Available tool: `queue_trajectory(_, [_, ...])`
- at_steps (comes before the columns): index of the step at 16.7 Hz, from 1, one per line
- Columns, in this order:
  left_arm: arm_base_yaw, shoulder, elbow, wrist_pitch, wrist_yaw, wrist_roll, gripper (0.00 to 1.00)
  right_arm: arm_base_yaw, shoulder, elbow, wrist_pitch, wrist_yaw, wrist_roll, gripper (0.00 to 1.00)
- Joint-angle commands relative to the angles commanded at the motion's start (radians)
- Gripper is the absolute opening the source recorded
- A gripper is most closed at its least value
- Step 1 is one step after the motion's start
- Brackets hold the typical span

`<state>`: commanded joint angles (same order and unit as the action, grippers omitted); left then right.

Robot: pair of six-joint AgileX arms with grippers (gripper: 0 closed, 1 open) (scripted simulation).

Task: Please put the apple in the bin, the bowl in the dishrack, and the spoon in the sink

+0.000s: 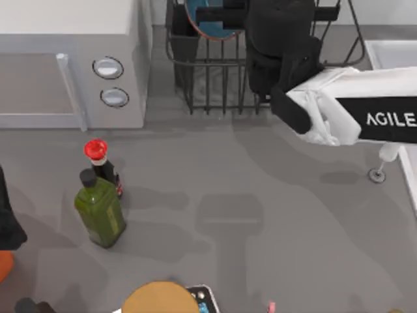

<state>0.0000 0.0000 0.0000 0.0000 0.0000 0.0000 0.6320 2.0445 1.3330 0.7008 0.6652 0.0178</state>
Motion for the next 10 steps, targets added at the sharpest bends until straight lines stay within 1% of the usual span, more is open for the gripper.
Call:
queue_trajectory(4, [0.000, 0.000, 0.000, 0.000, 0.000, 0.000, 1.00, 0.000, 0.000, 0.000, 0.000, 0.000, 0.000, 0.98])
queue_trajectory(5, [0.000, 0.000, 0.000, 0.000, 0.000, 0.000, 1.00, 0.000, 0.000, 0.000, 0.000, 0.000, 0.000, 1.00])
queue_trajectory(10, [0.000, 0.000, 0.000, 0.000, 0.000, 0.000, 1.00, 0.000, 0.000, 0.000, 0.000, 0.000, 0.000, 1.00])
